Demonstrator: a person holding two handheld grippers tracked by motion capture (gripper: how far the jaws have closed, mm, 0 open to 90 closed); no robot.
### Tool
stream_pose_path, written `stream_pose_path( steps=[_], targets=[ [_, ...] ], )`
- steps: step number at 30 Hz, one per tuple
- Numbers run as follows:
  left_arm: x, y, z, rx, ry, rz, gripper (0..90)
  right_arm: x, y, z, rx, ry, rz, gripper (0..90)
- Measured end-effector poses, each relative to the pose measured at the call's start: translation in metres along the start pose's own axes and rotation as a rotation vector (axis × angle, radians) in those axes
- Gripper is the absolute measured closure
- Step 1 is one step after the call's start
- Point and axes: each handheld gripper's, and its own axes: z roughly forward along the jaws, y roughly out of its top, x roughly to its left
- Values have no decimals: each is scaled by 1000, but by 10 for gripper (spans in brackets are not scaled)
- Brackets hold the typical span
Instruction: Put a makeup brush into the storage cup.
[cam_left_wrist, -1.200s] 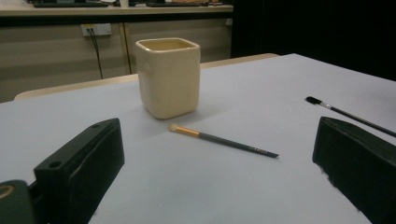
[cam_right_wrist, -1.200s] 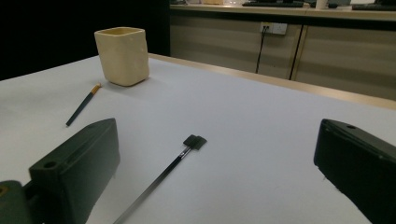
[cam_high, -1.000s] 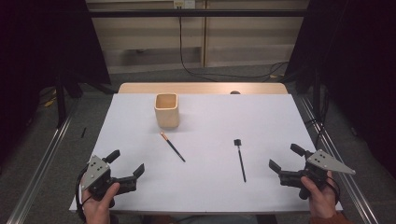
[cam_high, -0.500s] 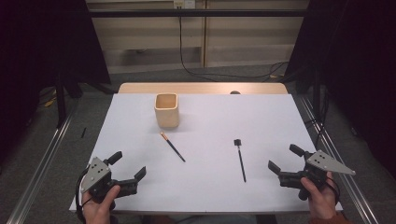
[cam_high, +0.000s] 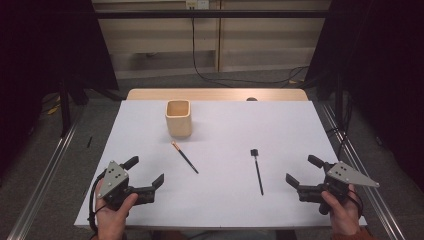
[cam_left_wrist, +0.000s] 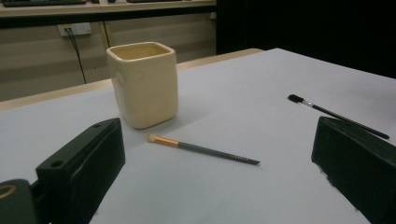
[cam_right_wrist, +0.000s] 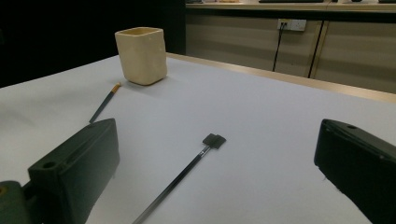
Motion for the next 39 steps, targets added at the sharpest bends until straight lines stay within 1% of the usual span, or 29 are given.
stream_pose_path(
  steps=[3, 5, 11, 12, 15, 17, 18, 20, 22, 25, 26, 29, 32, 34, 37, 38, 39],
  targets=[
    [-2, 3, 1, 2, -12, 12, 27, 0, 0, 0, 10, 1, -3, 0],
    [-2, 6, 3, -3, -11, 6, 27, 0, 0, 0, 6, 4, -4, 0],
    [-3, 13, 10, -21, -14, 9, 27, 0, 0, 0, 4, 7, -2, 0],
    [-3, 14, 11, -19, -20, 11, 26, 0, 0, 1, 5, 8, -3, 0],
    [-4, 17, 17, -23, -26, -14, 26, 0, 0, 1, 4, 9, -1, 0],
    [-4, 19, 21, -24, -33, -10, 26, 0, 0, 1, 2, 8, 3, 0],
    [-3, 21, 25, -30, -47, -14, 26, -1, 0, 1, 1, 2, 3, 1],
    [-2, 22, 26, -31, -49, -16, 26, -1, 0, 1, 1, 0, 5, 0],
    [-2, 27, 30, -32, -65, -10, 26, -1, 0, 1, 2, 0, 5, 0],
    [-2, 29, 33, -40, -69, -14, 26, -1, 0, 1, 4, 2, 5, 0],
    [-1, 31, 35, -41, -69, -8, 26, -1, 0, 1, 3, 3, 5, 0],
    [2, 34, 38, -48, -69, -23, 24, -1, 0, 1, 5, 7, 6, 0],
    [4, 36, 42, -52, -71, -23, 23, 0, 0, 2, 8, 9, 5, 0],
    [7, 38, 50, -46, -74, -26, 23, 0, 0, 1, 8, 9, 4, 0],
    [9, 40, 54, -34, -79, -31, 24, -1, 0, 1, 7, 8, 4, 0],
    [11, 41, 58, -26, -83, -24, 23, -1, 0, 1, 6, 8, 4, 0],
    [11, 41, 58, -26, -83, -24, 23, -1, 0, 1, 6, 8, 6, 0]
  ],
)
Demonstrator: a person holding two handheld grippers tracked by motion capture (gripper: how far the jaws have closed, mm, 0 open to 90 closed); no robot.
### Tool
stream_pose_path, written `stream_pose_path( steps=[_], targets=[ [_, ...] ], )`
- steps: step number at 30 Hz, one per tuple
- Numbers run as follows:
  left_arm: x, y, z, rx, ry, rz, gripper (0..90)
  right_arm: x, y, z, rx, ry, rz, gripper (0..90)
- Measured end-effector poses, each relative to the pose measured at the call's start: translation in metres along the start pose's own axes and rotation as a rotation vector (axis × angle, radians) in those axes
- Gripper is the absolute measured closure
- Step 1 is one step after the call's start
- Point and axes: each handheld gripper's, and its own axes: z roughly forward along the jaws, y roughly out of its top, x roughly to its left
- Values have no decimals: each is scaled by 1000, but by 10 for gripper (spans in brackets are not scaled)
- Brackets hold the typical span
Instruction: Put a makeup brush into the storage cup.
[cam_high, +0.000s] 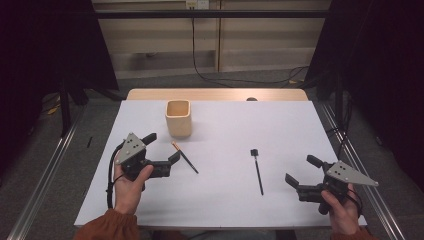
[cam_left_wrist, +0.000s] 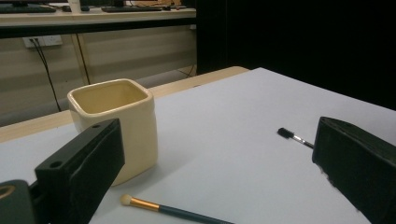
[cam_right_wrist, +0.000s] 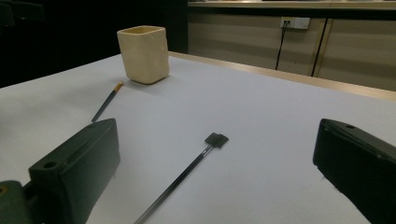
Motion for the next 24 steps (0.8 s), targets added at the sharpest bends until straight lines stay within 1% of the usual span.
stream_pose_path(
  steps=[1, 3, 4, 7, 9, 12, 14, 18, 19, 20, 22, 23, 24],
  targets=[
    [2, 0, 2, 2, 0, -3, 23, 0, 0, 0, 0, 0, 0, 0],
    [5, 1, 6, 5, -7, -23, 23, 0, 0, 0, 3, 2, -2, 0],
    [8, 1, 10, 7, -3, -25, 23, 0, 0, 1, 4, 3, -3, 0],
    [10, 2, 15, 18, -9, -30, 22, 0, 0, 0, 4, 2, -4, 0],
    [13, 4, 18, 24, -8, -17, 23, 0, 0, 0, 4, 1, -1, 0],
    [17, 10, 21, 14, -11, -21, 23, 0, 0, 0, 4, 1, 0, 0],
    [18, 11, 23, 18, -14, -23, 22, 0, 0, 0, 4, 2, -1, 0],
    [19, 12, 28, 30, -14, -18, 22, 0, 0, 0, 4, 3, -1, 0],
    [19, 13, 30, 36, -7, -9, 22, 0, 0, 0, 6, 2, 2, 0],
    [17, 18, 34, 46, -3, 14, 22, 0, 0, 1, 7, 2, 3, 0],
    [16, 20, 35, 41, -8, 18, 22, 0, -1, 1, 6, 2, 3, 0],
    [18, 25, 39, 44, -12, 10, 22, 0, 0, 1, 6, 2, 2, 0],
    [18, 25, 39, 44, -12, 10, 22, 0, 0, 1, 6, 2, 2, 0]
  ],
)
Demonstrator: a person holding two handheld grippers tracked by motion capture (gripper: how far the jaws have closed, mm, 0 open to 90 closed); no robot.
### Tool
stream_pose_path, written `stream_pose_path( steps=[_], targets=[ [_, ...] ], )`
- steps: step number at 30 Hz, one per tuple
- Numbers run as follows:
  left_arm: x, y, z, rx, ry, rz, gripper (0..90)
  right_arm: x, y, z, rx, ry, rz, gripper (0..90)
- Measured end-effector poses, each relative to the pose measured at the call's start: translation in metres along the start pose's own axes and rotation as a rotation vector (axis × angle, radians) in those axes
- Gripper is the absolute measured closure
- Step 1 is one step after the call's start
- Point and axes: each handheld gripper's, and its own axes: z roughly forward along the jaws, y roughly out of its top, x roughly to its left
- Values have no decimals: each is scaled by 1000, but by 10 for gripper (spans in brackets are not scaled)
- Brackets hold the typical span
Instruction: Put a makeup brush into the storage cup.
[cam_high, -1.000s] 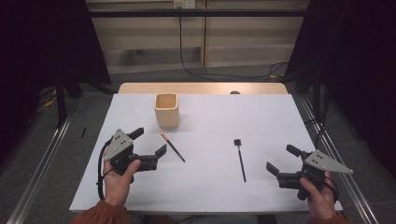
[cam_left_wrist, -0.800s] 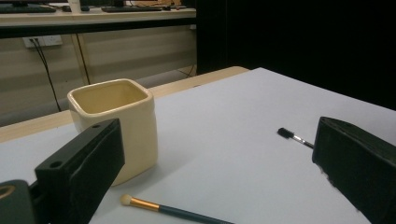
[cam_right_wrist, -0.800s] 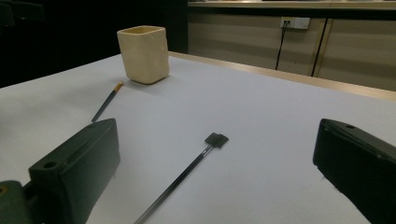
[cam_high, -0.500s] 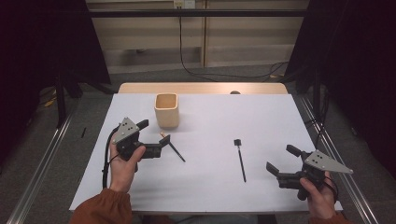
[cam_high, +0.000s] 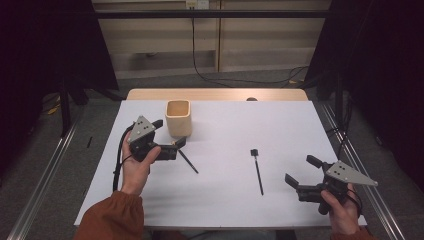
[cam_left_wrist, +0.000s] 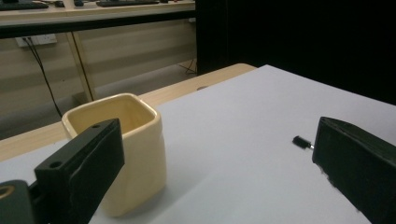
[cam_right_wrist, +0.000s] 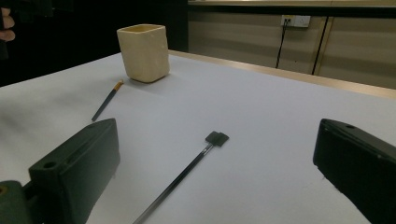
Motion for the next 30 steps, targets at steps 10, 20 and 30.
stream_pose_path(
  steps=[10, 20, 30],
  targets=[
    [4, -1, 10, 38, -10, -2, 22, 0, 0, -1, -2, 1, 1, 0],
    [6, -4, 15, 138, -7, 16, 22, 0, 0, 0, 6, 1, 0, 0],
    [13, -9, 24, 368, -24, 9, 32, 0, -1, 2, 20, 9, 2, 0]
  ],
)
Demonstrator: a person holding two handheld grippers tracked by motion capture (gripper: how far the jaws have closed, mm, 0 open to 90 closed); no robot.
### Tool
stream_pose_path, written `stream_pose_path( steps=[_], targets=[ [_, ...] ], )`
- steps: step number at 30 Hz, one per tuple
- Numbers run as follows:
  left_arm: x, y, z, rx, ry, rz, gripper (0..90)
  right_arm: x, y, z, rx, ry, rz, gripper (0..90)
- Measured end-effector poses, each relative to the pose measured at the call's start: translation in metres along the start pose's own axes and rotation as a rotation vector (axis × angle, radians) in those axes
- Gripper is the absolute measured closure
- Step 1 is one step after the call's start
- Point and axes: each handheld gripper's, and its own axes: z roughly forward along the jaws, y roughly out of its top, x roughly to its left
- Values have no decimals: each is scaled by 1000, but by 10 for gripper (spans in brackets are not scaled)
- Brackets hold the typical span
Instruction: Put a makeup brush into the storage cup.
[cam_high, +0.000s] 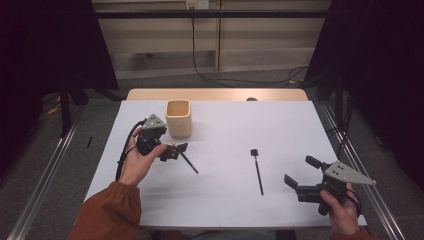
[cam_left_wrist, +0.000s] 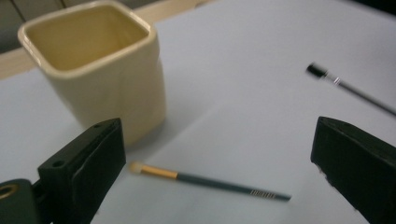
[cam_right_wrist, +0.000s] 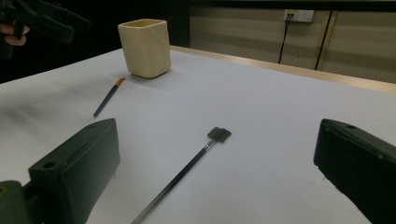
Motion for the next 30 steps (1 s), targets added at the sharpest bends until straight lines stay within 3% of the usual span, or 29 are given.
stream_pose_path(
  steps=[4, 6, 12, 18, 24, 28, 30],
  targets=[
    [0, 1, 5, 100, -2, 29, 32, 1, 0, 1, 6, 8, -1, 0],
    [1, 0, 7, 145, -5, 18, 32, 1, 0, 1, 8, 9, -1, 0],
    [2, -3, 11, 224, 2, 32, 35, 1, 0, 2, 18, 19, 7, 0],
    [3, -6, 13, 313, -38, 34, 35, 2, 0, 3, 22, 21, 7, 0],
    [5, -9, 15, 422, -21, 46, 47, 2, -1, 4, 39, 24, 8, 0],
    [6, -11, 15, 478, -35, 21, 52, 2, -1, 4, 37, 24, 10, 0],
    [9, -13, 18, 524, -74, 2, 53, 2, -1, 3, 36, 22, 10, 0]
  ],
)
